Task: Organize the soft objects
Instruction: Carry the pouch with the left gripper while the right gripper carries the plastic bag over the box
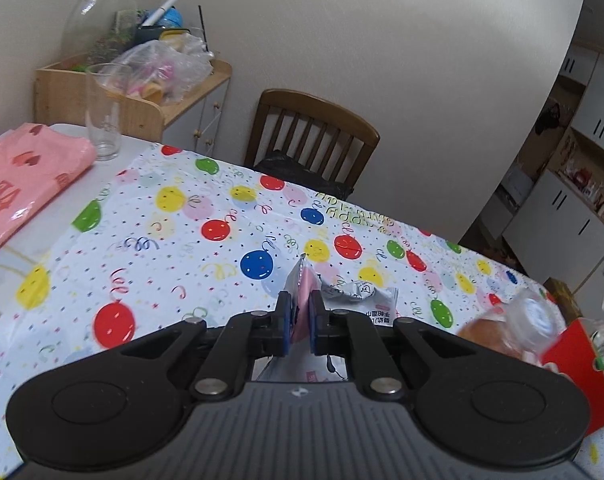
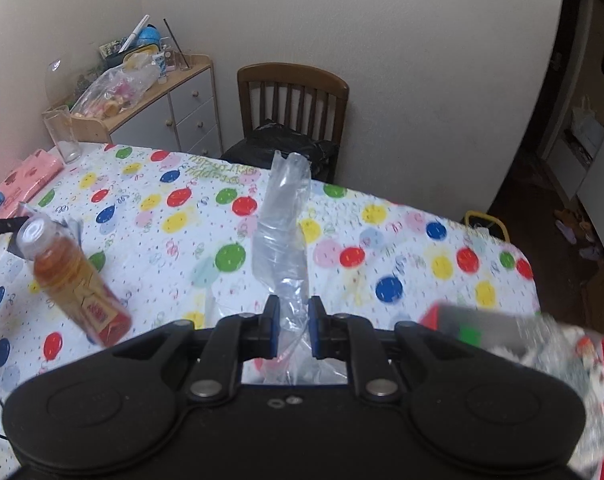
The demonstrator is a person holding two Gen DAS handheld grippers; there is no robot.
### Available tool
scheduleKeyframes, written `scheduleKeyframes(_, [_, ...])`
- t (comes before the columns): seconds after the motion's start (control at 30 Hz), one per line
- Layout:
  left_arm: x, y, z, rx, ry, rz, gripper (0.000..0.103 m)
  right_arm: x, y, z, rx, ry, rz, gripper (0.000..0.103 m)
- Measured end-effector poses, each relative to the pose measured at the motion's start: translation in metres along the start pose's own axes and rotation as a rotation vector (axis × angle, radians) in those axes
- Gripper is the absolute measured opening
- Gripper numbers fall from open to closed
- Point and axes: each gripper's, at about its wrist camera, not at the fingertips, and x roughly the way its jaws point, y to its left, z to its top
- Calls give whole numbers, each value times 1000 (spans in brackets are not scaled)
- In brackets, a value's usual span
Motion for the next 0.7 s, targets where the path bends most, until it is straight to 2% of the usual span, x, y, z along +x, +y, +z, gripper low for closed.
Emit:
scheduleKeyframes(0.33, [-73,-15,-20,-17,-47,4,8,-42,-5,-45,57,-6,40,13])
scheduleKeyframes(0.7, [-127,-69,-51,-20,-49,-42,8,-75,-15,-78,77,-15,89,13])
